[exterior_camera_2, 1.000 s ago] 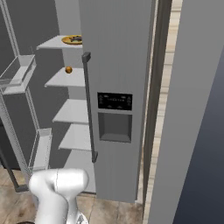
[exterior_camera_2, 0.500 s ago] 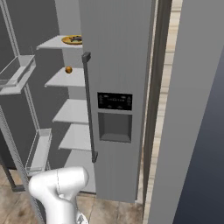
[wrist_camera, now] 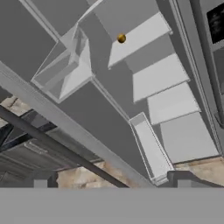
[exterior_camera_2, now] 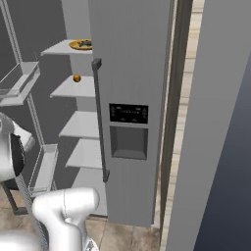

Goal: Retrieve the fish from the fridge and place it on the saucepan with marinade on the stove.

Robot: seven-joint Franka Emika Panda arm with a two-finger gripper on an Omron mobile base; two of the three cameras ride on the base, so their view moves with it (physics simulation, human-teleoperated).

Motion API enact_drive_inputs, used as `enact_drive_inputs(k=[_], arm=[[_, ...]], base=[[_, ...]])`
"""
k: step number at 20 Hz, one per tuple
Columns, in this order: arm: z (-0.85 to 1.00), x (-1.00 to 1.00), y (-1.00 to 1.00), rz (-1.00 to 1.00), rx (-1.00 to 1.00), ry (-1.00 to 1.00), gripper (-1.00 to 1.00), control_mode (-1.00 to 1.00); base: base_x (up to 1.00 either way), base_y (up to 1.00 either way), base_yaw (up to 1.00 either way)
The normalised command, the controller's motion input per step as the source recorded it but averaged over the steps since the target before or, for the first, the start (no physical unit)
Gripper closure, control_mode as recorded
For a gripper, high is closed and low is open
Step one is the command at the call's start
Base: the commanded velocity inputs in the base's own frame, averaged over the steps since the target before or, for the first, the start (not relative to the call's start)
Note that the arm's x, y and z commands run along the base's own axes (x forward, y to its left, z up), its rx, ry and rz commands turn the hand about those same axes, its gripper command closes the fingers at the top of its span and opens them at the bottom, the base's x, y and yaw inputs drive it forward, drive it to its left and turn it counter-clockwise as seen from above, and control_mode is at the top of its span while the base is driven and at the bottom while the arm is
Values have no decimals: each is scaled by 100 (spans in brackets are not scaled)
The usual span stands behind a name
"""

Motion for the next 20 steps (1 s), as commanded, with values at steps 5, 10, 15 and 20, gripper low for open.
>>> enact_drive_inputs(k=[5, 10, 15, 20], arm=[[0, 66, -5, 23, 0, 1, -100, -100], [-3, 38, 0, 17, 0, -8, -100, -100], [0, 74, 3, 8, 0, -3, -100, -100], [0, 95, 10, 10, 0, 0, -100, -100]], base=[[0, 0, 0], [0, 0, 0], [0, 0, 0], [0, 0, 0]])
